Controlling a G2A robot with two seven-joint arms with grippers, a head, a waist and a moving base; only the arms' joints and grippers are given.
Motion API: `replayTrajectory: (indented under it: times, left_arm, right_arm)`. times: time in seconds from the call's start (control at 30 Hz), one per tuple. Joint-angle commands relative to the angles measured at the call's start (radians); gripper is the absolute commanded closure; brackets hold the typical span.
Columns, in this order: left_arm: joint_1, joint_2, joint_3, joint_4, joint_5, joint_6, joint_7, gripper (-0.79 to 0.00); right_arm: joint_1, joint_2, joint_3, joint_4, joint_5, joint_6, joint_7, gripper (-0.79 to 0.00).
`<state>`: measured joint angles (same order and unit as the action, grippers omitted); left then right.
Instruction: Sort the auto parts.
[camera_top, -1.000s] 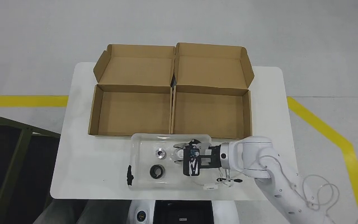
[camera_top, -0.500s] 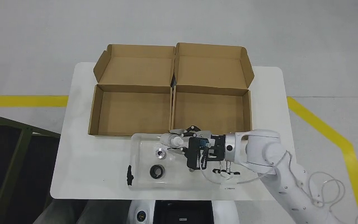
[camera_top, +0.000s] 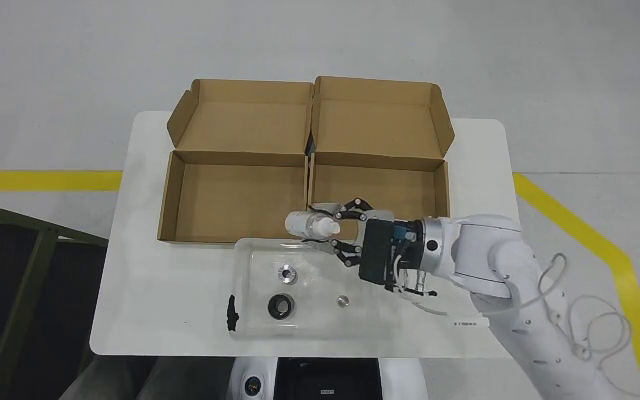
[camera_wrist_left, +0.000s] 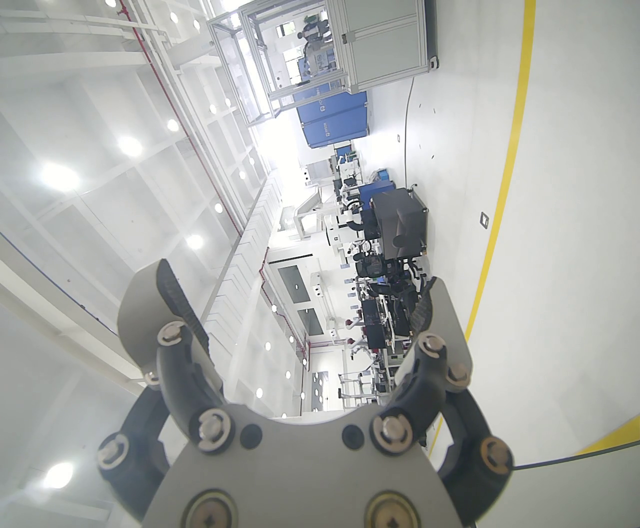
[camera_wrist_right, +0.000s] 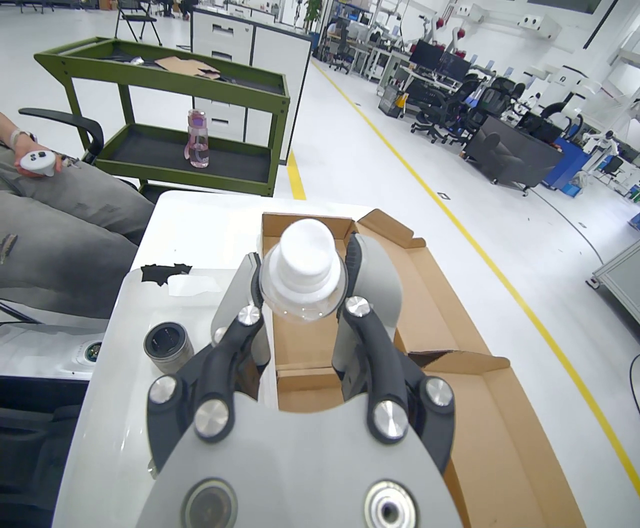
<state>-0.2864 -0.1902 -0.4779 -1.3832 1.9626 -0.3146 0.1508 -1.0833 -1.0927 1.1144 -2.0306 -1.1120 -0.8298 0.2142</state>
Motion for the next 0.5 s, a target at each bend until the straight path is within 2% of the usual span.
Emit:
replayTrajectory:
  times: [0.0,0.47]
  left_arm:
    - [0.0,0.0,0.0,0.0,0.0,0.0,0.0,-0.785]
    - [0.0,0.0,0.0,0.0,0.0,0.0,0.0,-0.785]
  right_arm:
    - [0.006,0.001,0.008,0.008,-0.001,-0.003,-0.008,0.0]
    - [0.012,0.002,0.047,0.048,0.006,0.023,-0.066,0.0]
